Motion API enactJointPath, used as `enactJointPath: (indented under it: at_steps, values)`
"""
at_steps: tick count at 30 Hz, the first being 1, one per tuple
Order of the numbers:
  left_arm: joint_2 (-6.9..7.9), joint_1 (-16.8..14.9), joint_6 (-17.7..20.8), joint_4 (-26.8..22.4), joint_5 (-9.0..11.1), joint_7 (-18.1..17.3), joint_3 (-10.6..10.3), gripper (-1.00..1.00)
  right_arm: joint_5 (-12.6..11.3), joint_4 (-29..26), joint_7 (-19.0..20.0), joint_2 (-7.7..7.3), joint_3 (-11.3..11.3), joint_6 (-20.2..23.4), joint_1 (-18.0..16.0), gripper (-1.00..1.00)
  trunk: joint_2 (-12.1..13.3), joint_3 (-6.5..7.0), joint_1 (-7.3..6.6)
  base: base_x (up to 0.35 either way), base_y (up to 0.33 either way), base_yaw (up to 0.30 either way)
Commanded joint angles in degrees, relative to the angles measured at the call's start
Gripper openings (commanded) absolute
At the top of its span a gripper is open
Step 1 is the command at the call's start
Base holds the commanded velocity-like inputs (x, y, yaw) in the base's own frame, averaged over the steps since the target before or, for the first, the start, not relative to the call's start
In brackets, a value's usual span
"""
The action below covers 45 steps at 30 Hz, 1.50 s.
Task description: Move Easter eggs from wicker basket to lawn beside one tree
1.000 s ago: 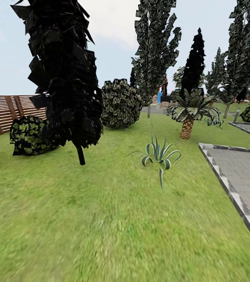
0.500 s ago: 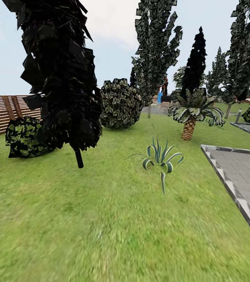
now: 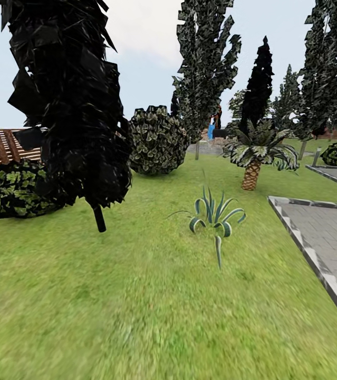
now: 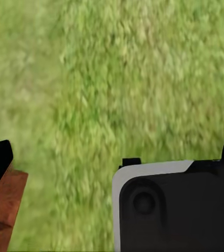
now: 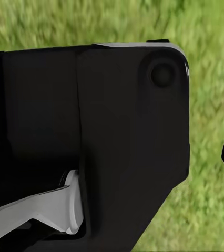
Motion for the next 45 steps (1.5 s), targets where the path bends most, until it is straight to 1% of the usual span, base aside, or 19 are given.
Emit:
enactJointPath:
  at_steps: [1,10,22,28,45]
  values:
    - [0.02,0.0,-0.2,0.0,0.0,0.1,-0.2,1.00,0.0,0.0,0.0,0.02,-0.3,-0.2,0.0,1.00,0.0,0.02,0.05,0.277,0.000,-0.202]
    - [0.02,0.0,-0.2,0.0,0.0,0.1,-0.2,1.00,0.0,0.0,0.0,-0.03,-0.4,-0.2,0.0,1.00,0.0,0.24,0.05,0.249,0.004,-0.220]
    - [0.02,0.0,-0.2,0.0,0.0,0.1,-0.2,1.00,0.0,0.0,0.0,0.01,-0.4,-0.2,0.0,1.00,0.0,0.27,0.05,0.308,0.038,-0.021]
    - [0.02,0.0,-0.2,0.0,0.0,0.1,-0.2,1.00,0.0,0.0,0.0,0.02,-0.3,-0.2,0.0,1.00,0.0,0.28,0.05,0.328,0.004,0.195]
    - [0.02,0.0,-0.2,0.0,0.0,0.1,-0.2,1.00,0.0,0.0,0.0,0.02,-0.3,-0.2,0.0,1.00,0.0,0.28,0.05,0.330,0.000,0.279]
